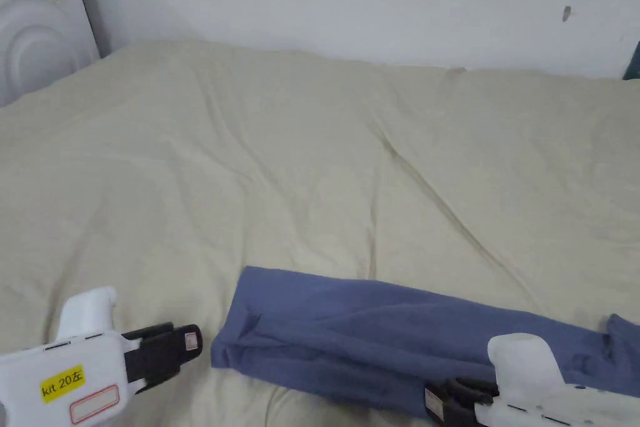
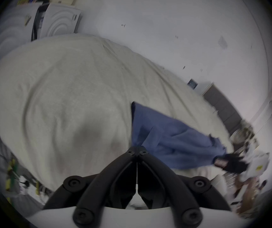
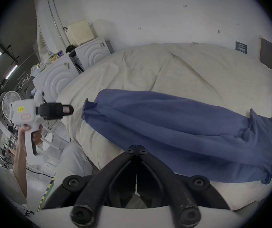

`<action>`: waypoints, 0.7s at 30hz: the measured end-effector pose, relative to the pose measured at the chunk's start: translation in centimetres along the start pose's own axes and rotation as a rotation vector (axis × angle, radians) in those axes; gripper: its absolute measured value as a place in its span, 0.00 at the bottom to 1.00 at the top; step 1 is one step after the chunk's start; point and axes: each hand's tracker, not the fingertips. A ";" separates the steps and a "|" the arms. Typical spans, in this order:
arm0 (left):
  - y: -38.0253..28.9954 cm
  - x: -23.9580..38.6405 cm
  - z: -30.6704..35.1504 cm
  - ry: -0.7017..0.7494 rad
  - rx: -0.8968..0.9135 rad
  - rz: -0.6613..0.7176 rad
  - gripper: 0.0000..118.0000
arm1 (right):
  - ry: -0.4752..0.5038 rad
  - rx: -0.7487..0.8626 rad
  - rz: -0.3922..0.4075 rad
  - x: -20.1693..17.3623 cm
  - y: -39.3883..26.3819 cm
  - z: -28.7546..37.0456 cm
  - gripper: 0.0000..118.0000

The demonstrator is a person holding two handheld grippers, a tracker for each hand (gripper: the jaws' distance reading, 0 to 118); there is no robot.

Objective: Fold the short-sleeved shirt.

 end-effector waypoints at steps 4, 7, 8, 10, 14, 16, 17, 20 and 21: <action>1.2 -0.9 -2.3 -0.188 -0.090 0.021 0.91 | 0.003 -0.025 0.004 -0.5 -0.3 -0.7 0.00; 1.5 -1.5 -4.5 -0.231 -0.077 0.058 0.99 | -0.003 -0.038 -0.002 -0.7 -0.5 -1.0 0.00; 1.5 -1.8 -4.8 -0.239 -0.066 0.105 0.99 | -0.003 -0.042 -0.004 -0.6 -0.5 -1.2 0.00; 1.8 -2.5 -6.2 -0.259 -0.066 0.153 0.99 | -0.008 -0.052 -0.014 -0.5 -0.6 -1.3 0.00; 1.9 -3.4 -8.4 -0.241 -0.104 0.202 0.99 | -0.023 -0.066 -0.016 -0.3 -0.6 -1.5 0.00; 1.4 -3.2 -8.9 -0.244 -0.144 0.214 0.99 | -0.072 -0.052 0.000 -0.4 -0.6 -1.1 0.00; 1.1 -3.0 -8.9 -0.257 -0.147 0.214 0.99 | -0.068 -0.047 0.010 -0.4 -0.6 -0.9 0.00; 1.2 -2.5 -8.4 -0.289 -0.125 0.235 0.99 | -0.046 -0.043 -0.005 0.0 -0.4 -0.5 0.00; 1.1 -2.5 -8.7 -0.328 -0.144 0.278 0.99 | -0.041 -0.044 -0.013 0.1 -0.4 -0.5 0.00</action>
